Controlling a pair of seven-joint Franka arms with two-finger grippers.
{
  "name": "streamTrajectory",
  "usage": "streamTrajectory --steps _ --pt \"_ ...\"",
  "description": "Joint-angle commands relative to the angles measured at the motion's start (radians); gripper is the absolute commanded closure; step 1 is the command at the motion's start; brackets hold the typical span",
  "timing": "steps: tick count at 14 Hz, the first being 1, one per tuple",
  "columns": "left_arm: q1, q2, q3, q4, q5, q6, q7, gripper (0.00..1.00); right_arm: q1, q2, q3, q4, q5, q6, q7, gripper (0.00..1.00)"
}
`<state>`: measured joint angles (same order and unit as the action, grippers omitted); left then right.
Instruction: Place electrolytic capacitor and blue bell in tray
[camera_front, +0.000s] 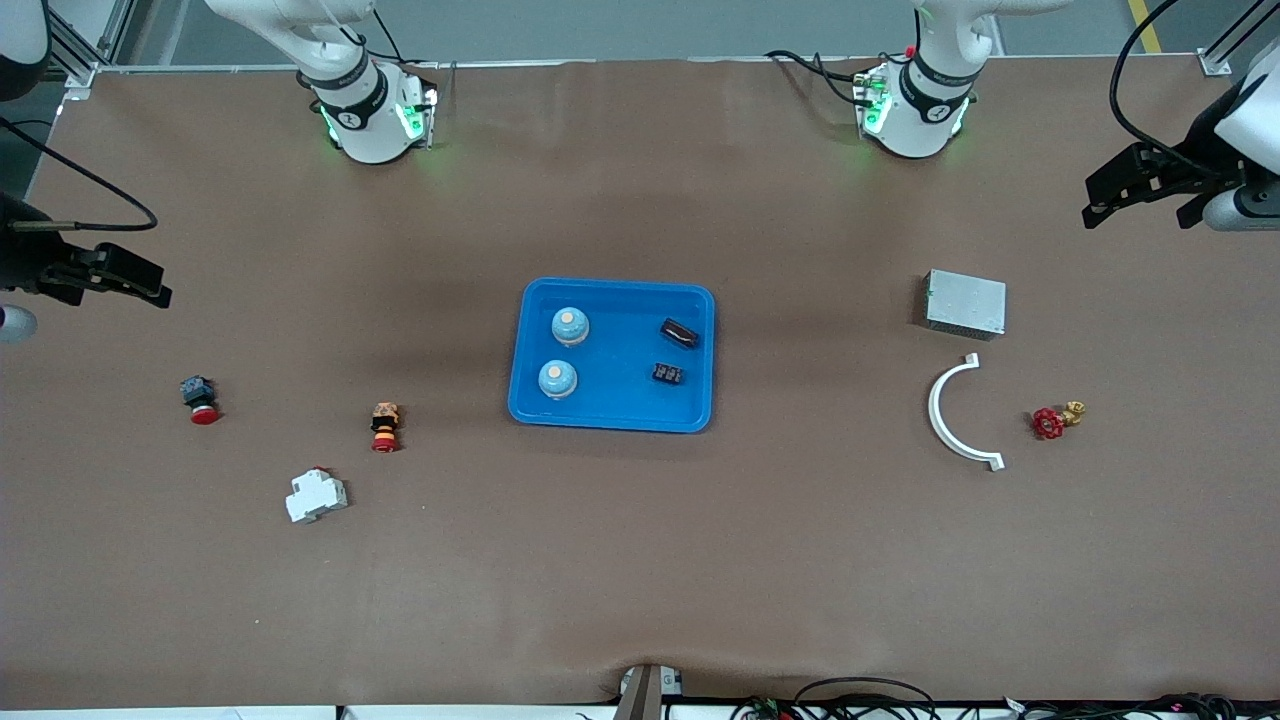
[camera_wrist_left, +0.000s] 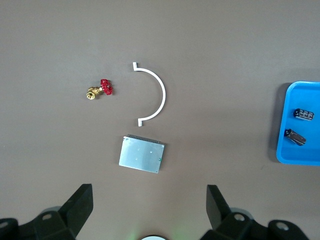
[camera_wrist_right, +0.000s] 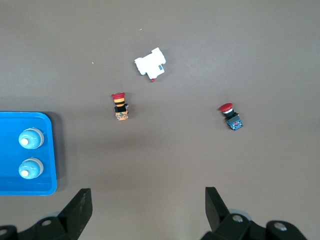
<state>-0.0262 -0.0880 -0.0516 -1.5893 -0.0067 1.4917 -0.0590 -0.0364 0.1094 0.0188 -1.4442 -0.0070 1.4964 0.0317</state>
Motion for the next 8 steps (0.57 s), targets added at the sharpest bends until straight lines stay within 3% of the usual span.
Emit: streamTrajectory --steps 1,8 --pt "0.0 0.011 0.001 0.029 0.014 -0.021 0.024 0.0 -0.023 0.003 -0.01 0.018 0.01 -0.016 -0.003 0.0" --pt "0.003 0.011 0.004 0.038 0.014 -0.031 0.024 0.0 -0.05 -0.013 -0.01 -0.021 0.013 0.057 0.002 0.0"
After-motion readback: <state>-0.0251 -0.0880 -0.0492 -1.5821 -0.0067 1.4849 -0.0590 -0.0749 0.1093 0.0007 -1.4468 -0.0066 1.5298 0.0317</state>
